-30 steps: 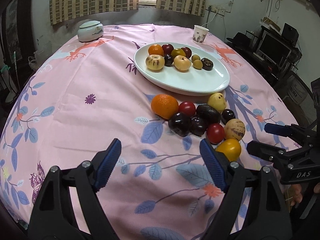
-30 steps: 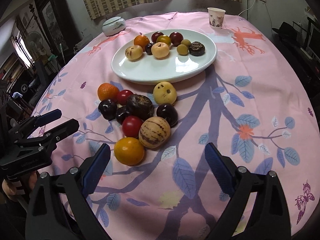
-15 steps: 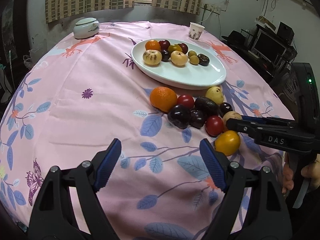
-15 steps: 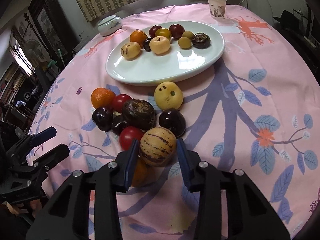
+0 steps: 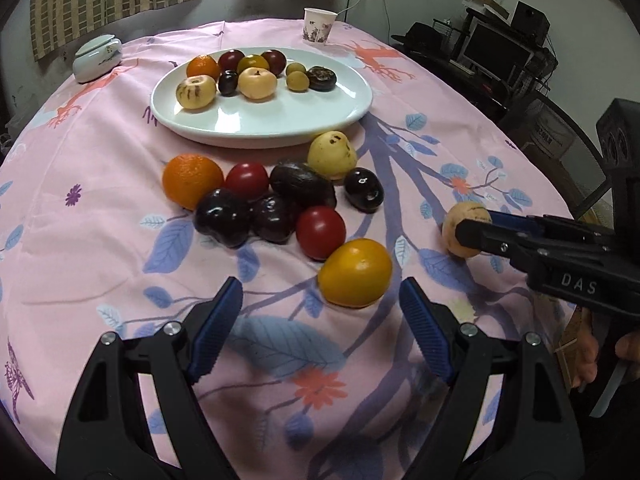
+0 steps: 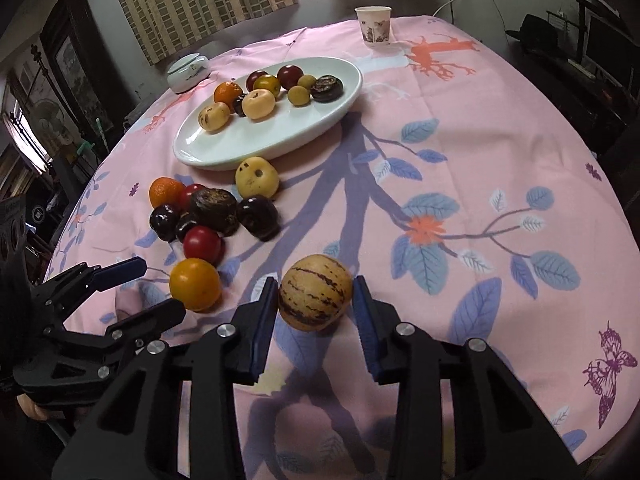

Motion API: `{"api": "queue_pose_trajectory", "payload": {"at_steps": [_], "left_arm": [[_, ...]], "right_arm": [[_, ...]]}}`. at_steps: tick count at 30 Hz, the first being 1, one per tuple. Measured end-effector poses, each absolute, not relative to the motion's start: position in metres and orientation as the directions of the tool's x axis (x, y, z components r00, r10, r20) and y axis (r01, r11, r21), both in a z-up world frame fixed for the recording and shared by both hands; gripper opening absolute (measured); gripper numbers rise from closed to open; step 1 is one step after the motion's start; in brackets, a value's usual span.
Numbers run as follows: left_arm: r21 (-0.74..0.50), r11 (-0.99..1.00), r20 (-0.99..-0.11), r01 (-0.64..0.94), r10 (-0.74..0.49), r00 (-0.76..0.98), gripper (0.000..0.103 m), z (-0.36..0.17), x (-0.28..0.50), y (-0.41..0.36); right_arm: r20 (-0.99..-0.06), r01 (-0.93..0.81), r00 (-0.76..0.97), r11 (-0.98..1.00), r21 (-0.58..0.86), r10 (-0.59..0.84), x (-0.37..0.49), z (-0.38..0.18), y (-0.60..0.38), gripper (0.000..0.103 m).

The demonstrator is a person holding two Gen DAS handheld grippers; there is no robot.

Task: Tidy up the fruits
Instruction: 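Grasp a yellow-orange fruit with the left tool while the right tool grasps a striped melon-pear, then place the yellow-orange fruit and striped melon-pear on the plate and open both tools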

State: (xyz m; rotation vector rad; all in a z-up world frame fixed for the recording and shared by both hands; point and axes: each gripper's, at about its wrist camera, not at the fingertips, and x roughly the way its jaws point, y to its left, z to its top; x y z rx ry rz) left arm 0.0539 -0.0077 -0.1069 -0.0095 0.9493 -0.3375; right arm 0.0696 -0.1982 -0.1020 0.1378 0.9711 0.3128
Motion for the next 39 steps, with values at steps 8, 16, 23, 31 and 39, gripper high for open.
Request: {"api": "queue_pose_trajectory", "payload": {"at_steps": [8,16,23,31,39], "left_arm": [[-0.151,0.95,-0.817,0.273,-0.275,0.506,0.071,-0.12,0.068,-0.03],[-0.182,0.946,-0.806,0.269,-0.3,0.511,0.043,-0.115,0.068,-0.023],[-0.213,0.942,-0.775,0.261,-0.325,0.542,0.043,-0.101,0.056,-0.005],[-0.241,0.941,-0.747,0.239,-0.336,0.573,0.043,-0.09,0.04,0.02],[-0.243,0.945,-0.719,0.217,-0.326,0.615,0.043,-0.063,0.052,0.045]], "right_arm": [[-0.78,-0.232,0.5,0.926,0.297,0.376,0.064,-0.11,-0.21,0.04],[-0.783,-0.233,0.485,0.921,0.313,0.389,0.071,-0.118,-0.204,0.04],[-0.768,-0.252,0.521,0.927,0.279,0.373,0.065,-0.097,-0.193,0.039],[-0.767,-0.281,0.52,0.923,0.263,0.376,0.058,-0.088,-0.174,0.039],[-0.774,-0.316,0.51,0.919,0.237,0.375,0.067,-0.076,-0.16,0.039]]}}
